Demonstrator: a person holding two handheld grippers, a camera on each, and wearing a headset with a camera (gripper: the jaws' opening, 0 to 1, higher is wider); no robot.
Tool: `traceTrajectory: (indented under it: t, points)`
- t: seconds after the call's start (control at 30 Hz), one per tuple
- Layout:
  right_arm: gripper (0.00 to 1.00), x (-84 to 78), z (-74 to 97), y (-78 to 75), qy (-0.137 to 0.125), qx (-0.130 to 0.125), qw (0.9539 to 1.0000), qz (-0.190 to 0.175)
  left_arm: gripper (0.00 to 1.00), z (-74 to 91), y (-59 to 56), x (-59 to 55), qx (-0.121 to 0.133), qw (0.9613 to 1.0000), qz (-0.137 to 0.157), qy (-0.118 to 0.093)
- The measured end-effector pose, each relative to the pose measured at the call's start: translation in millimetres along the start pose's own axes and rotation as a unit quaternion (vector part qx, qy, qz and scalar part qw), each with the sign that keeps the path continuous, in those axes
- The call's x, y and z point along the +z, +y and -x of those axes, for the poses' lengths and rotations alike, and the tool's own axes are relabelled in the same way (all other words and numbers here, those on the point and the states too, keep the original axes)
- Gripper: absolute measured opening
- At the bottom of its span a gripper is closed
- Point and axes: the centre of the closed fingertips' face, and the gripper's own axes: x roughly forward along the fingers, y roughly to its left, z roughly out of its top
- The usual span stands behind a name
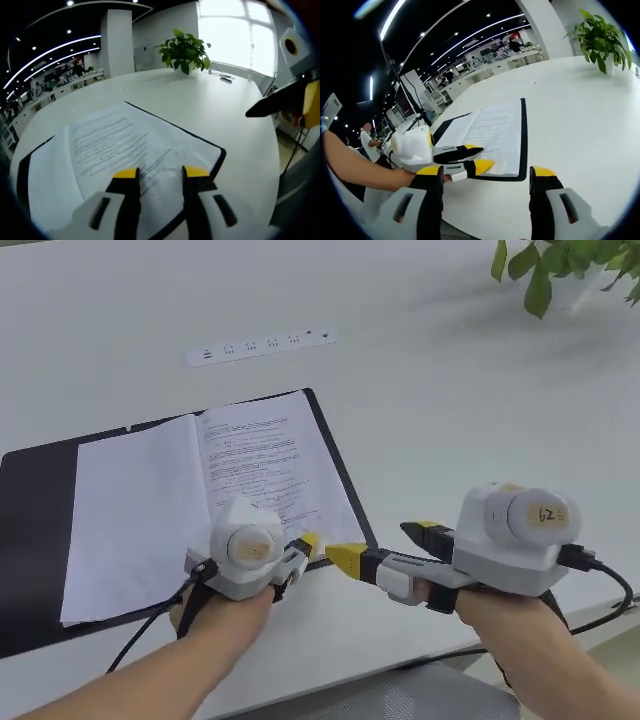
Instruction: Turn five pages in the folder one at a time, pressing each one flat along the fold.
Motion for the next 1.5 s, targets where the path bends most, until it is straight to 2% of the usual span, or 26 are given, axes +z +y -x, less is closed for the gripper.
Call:
traceTrajectory:
  t: [0.2,0.53,0.57,0.7,0.73,0.77,0.8,0.83,0.87,0.9,0.97,1.07,1.1,1.2,1.33,1.5]
  points:
    - [0.68,-0.4,-1.5,-0.4,0.002,0.002,1.0000,0.000,0.26,-0.9,0.9,0.8,0.002,1.0000,0.002,-0.009]
    - [0.67,-2.6,-9.0,1.0,0.008,0.008,0.9999,0.002,0.18,-1.4,7.8,0.2,0.016,0.9994,0.026,-0.016]
    - [0.66,-2.9,-10.2,0.9,0.010,0.009,0.9999,0.003,0.18,-1.1,8.3,0.2,0.017,0.9990,0.038,-0.017]
    - [0.65,-1.8,-14.5,-0.8,0.013,0.011,0.9998,0.008,0.16,-1.2,10.8,0.1,0.021,0.9979,0.057,-0.023]
    - [0.65,-1.0,-15.0,-1.1,0.011,0.011,0.9998,0.008,0.10,-1.1,15.2,0.1,0.031,0.9969,0.068,-0.025]
    - [0.65,-0.1,-15.9,-1.5,0.009,0.012,0.9999,0.008,0.03,0.3,26.0,-2.9,0.049,0.9915,0.118,-0.021]
    - [0.65,0.0,-16.5,-2.0,0.010,0.012,0.9998,0.007,0.02,-0.4,23.1,-1.6,0.030,0.9916,0.123,-0.025]
    - [0.64,-0.4,-17.2,-2.2,0.012,0.012,0.9998,0.007,0.02,-1.2,21.4,0.0,0.027,0.9980,0.053,-0.021]
    - [0.64,0.3,-17.9,-2.0,0.011,0.013,0.9998,0.007,0.02,-1.7,21.1,0.2,0.027,0.9983,0.048,-0.020]
    - [0.64,0.6,-19.4,-1.6,0.010,0.015,0.9998,0.008,0.02,-2.1,19.6,-0.7,0.026,0.9970,0.070,-0.020]
    - [0.64,0.0,-21.8,-2.0,0.012,0.017,0.9998,0.008,0.02,-2.1,18.3,-0.6,0.029,0.9973,0.064,-0.020]
    - [0.62,1.6,-26.6,-1.7,0.010,0.021,0.9997,0.007,0.02,-2.0,19.0,-0.7,0.034,0.9963,0.075,-0.023]
    - [0.61,4.4,-29.5,-1.0,0.002,0.025,0.9996,0.010,0.02,-1.8,19.1,-0.5,0.035,0.9962,0.076,-0.023]
    - [0.55,6.8,-39.1,-2.2,0.000,0.034,0.9994,0.011,0.02,-1.6,18.9,-0.4,0.035,0.9959,0.080,-0.025]
    - [0.44,6.6,-52.6,-7.0,0.007,0.040,0.9987,-0.029,0.02,-1.5,18.9,-0.2,0.035,0.9960,0.079,-0.026]
    - [0.44,2.2,-61.5,-13.0,0.015,0.036,0.9982,-0.045,0.02,-1.8,19.3,0.2,0.036,0.9958,0.080,-0.027]
